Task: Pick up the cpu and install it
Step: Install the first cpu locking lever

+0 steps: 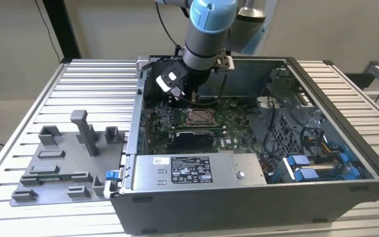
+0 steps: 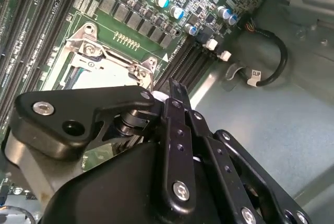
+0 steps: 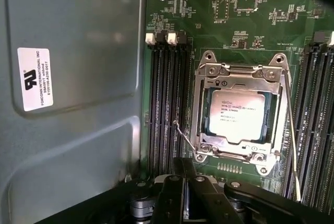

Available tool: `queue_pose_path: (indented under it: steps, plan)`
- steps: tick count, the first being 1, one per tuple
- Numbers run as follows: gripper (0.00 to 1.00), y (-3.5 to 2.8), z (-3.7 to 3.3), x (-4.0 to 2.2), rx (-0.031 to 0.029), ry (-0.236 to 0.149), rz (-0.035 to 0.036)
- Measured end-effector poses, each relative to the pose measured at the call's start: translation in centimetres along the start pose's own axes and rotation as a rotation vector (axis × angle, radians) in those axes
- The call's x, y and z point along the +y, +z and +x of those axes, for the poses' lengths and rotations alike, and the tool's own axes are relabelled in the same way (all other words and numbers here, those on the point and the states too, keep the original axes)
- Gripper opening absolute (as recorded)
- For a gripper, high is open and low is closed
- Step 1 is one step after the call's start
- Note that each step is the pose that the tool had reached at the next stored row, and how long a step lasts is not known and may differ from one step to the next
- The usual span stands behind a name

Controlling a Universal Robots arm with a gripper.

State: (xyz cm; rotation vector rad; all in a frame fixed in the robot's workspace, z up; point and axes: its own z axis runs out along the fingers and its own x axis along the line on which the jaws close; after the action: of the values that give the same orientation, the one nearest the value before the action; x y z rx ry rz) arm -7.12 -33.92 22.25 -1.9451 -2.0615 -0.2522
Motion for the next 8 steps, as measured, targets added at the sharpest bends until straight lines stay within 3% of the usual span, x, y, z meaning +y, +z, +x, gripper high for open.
queue_pose_path:
  steps: [2,5,6,8]
  plan:
    - [0.00,0.00,-0.01,0.07,0.0017,0.001,0.0054]
    - [0.00,-0.05,-0.09,0.20,0.0179,0.009,0.0311]
    - [0.00,-0.06,-0.13,0.25,0.0254,0.009,0.0325]
    - [0.00,-0.05,-0.16,0.26,0.0282,0.009,0.0323]
